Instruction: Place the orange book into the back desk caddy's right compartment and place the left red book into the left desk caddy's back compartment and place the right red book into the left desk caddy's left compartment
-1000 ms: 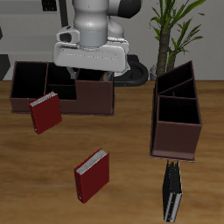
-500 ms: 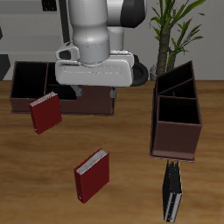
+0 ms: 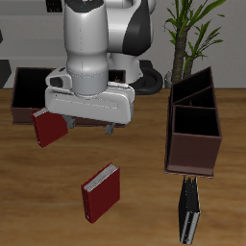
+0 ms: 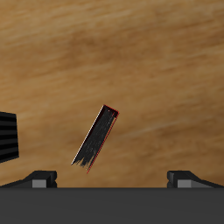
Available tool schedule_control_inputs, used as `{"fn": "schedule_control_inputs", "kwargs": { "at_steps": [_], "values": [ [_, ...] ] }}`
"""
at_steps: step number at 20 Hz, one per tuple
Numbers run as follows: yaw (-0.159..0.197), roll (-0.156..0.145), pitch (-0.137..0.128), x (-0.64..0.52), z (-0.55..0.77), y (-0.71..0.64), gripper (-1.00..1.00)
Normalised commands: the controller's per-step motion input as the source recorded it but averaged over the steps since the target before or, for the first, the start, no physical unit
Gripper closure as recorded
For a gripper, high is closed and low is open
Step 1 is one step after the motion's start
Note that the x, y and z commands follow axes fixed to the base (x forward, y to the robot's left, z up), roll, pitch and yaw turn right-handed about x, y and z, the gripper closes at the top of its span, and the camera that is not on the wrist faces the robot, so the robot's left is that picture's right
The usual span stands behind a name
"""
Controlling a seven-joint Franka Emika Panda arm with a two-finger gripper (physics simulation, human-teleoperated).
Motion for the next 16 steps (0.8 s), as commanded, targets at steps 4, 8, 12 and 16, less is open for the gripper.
{"fn": "schedule_control_inputs", "kwargs": {
  "at_steps": [4,8,12,16],
  "values": [
    [-0.047,-0.010,-0.004,0.17,-0.38,0.06,-1.00],
    [-0.065,-0.020,-0.004,0.14,-0.30,0.05,-1.00],
    [-0.021,0.005,-0.009,0.10,-0.28,0.11,-1.00],
    [-0.017,0.005,-0.002,0.04,-0.33,-0.04,-1.00]
  ]
}}
